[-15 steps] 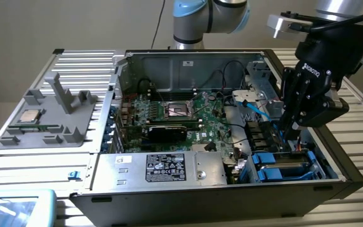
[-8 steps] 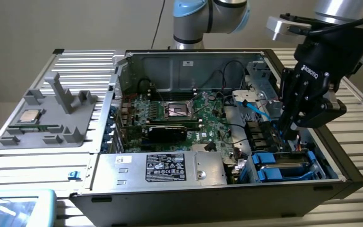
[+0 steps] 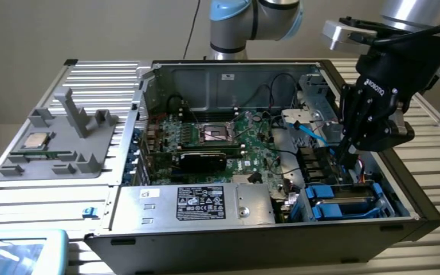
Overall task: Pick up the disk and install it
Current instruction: 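Insert the first disk wire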
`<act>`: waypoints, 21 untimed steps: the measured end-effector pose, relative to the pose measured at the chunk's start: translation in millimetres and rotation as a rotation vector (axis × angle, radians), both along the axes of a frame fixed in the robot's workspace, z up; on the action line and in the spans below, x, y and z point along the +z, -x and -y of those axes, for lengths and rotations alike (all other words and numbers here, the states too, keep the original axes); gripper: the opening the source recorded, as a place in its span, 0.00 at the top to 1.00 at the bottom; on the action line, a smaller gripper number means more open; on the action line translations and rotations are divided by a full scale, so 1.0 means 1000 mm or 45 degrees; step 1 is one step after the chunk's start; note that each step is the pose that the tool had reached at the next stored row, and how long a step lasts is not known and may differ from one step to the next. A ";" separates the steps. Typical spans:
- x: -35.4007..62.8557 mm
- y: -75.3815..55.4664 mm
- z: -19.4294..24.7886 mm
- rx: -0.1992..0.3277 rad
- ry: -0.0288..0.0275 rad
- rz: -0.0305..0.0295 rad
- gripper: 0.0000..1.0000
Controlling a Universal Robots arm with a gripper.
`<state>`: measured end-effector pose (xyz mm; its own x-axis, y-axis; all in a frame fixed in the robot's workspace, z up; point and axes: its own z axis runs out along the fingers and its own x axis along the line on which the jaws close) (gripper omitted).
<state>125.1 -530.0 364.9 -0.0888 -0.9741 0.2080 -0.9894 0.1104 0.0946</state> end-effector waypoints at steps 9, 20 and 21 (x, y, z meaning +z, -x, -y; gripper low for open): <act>0.0000 0.000 0.0000 0.000 -0.0002 0.0000 0.84; 0.0000 0.000 0.0000 0.000 -0.0003 0.0000 0.84; 0.0000 0.000 0.0001 0.000 -0.0003 0.0000 0.84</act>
<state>125.1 -530.2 364.9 -0.0888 -0.9741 0.2078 -0.9894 0.1104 0.0947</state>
